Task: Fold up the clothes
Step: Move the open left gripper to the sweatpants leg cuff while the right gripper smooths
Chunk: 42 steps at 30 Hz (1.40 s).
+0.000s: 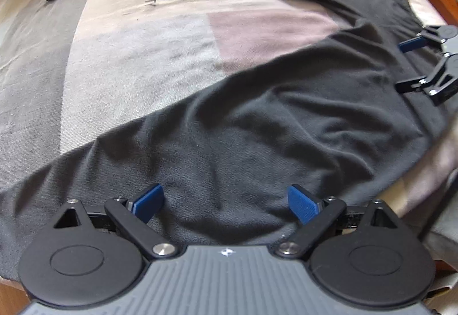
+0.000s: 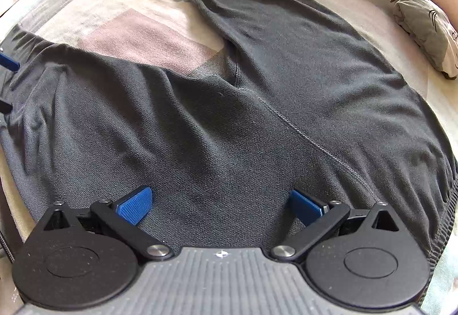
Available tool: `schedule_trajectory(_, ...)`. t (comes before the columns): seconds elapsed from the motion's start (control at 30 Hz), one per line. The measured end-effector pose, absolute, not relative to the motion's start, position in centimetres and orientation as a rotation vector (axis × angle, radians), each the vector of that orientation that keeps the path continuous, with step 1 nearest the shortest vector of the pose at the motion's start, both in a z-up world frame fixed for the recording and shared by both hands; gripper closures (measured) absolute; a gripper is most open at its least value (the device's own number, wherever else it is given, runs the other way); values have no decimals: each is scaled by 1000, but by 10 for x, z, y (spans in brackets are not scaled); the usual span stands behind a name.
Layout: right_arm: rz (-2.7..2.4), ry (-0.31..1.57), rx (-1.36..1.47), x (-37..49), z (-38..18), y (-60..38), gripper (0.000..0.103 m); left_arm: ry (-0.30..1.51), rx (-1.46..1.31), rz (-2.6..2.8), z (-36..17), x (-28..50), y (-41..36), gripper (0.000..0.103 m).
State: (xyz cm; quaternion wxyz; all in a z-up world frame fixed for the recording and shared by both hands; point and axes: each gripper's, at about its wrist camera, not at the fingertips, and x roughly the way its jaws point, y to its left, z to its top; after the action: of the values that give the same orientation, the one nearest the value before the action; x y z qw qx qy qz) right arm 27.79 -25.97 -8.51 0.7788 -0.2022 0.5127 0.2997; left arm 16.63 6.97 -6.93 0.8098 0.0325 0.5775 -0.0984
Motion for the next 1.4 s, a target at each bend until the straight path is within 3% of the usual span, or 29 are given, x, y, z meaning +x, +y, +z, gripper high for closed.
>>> schedule_trajectory(0.17, 648, 1107, -441, 278, -86, -259, 0, 1155, 16, -28, -49, 168, 118, 9)
schedule_trajectory(0.5, 616, 1222, -491, 290, -81, -247, 0, 1150, -79, 258, -79, 171, 218, 9)
schedule_trajectory(0.8, 626, 1219, -562, 301, -29, -227, 0, 1158, -203, 333, -87, 153, 292, 5)
schedule_trajectory(0.83, 631, 1208, -560, 304, -24, -221, 0, 1150, -203, 328, -83, 152, 290, 9)
schedule_trajectory(1.17, 785, 1120, -547, 322, -17, -142, 0, 1206, -199, 105, -88, 113, 239, 9)
schedule_trajectory(1.4, 818, 1125, -586, 315, -21, -128, 0, 1244, -229, 207, -83, 89, 258, 9)
